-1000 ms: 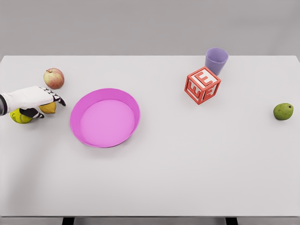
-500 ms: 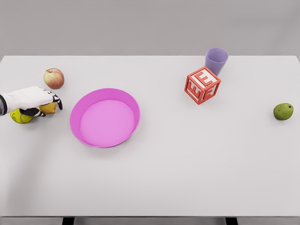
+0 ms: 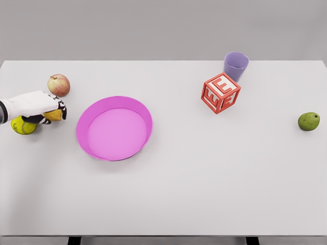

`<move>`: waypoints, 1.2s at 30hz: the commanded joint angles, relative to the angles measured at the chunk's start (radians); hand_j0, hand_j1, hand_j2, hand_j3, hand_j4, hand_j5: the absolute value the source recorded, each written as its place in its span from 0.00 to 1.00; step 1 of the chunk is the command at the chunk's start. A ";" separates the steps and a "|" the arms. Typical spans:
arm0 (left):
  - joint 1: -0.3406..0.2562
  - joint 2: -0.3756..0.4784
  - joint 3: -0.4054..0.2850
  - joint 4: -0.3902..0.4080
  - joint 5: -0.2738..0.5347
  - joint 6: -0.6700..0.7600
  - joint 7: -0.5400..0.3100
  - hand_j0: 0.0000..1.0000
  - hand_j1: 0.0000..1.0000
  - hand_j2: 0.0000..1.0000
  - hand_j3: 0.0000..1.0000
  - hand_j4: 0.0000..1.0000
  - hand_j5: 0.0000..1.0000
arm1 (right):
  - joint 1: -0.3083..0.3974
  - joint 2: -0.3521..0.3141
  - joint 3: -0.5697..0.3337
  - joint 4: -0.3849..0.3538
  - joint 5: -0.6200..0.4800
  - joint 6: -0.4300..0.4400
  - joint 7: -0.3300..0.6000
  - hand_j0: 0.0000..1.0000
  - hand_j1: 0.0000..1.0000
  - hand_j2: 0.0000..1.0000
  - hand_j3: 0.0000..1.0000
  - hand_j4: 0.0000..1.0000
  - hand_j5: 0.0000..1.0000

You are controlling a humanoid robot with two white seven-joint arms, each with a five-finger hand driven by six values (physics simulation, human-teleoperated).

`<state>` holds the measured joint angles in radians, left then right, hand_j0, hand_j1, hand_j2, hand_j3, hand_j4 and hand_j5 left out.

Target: Put the lemon on the plate with left arm

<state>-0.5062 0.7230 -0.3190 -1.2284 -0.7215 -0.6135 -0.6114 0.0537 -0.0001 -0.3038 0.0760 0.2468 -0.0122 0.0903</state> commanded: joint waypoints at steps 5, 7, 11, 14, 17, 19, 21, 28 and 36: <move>0.002 0.003 0.008 -0.043 0.005 0.003 0.000 0.48 0.48 0.48 0.48 0.48 0.48 | 0.000 0.000 0.000 -0.001 0.000 0.000 0.000 1.00 1.00 1.00 1.00 1.00 1.00; 0.002 0.001 0.009 -0.049 0.008 0.003 0.000 0.47 0.47 0.47 0.47 0.47 0.47 | 0.000 0.000 0.000 0.001 0.000 0.000 0.000 1.00 1.00 1.00 1.00 1.00 1.00; 0.005 0.001 0.017 -0.100 0.008 0.003 0.000 0.46 0.46 0.46 0.46 0.46 0.46 | 0.000 0.000 0.000 0.001 0.000 0.000 0.000 1.00 1.00 1.00 1.00 1.00 1.00; 0.009 0.001 0.023 -0.123 0.010 0.003 0.000 0.46 0.46 0.46 0.46 0.46 0.46 | 0.000 0.000 0.000 0.001 0.000 0.000 0.000 1.00 1.00 1.00 1.00 1.00 1.00; 0.012 0.001 0.035 -0.144 0.010 0.003 0.000 0.46 0.46 0.46 0.46 0.46 0.46 | 0.000 0.000 0.000 -0.001 0.000 0.000 0.000 1.00 1.00 1.00 1.00 1.00 1.00; 0.012 0.001 0.035 -0.146 0.010 0.003 0.000 0.46 0.46 0.46 0.46 0.46 0.46 | 0.000 0.000 0.000 -0.001 0.000 0.000 0.000 1.00 1.00 1.00 1.00 1.00 1.00; 0.012 0.001 0.035 -0.146 0.011 0.003 0.000 0.46 0.46 0.46 0.46 0.46 0.46 | 0.000 0.000 0.000 0.001 0.000 0.000 0.000 1.00 1.00 1.00 1.00 1.00 1.00; 0.017 -0.001 0.035 -0.186 0.016 0.003 0.000 0.46 0.46 0.46 0.46 0.46 0.46 | 0.000 0.000 0.000 0.001 0.000 0.000 0.000 1.00 1.00 1.00 1.00 1.00 1.00; 0.028 -0.002 0.034 -0.235 0.017 0.003 0.000 0.46 0.46 0.46 0.46 0.46 0.46 | 0.000 0.000 0.000 -0.001 0.000 0.000 0.000 1.00 1.00 1.00 1.00 1.00 1.00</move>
<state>-0.4786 0.7207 -0.2849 -1.4493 -0.7080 -0.6139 -0.6119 0.0537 -0.0001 -0.3038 0.0760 0.2467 -0.0122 0.0903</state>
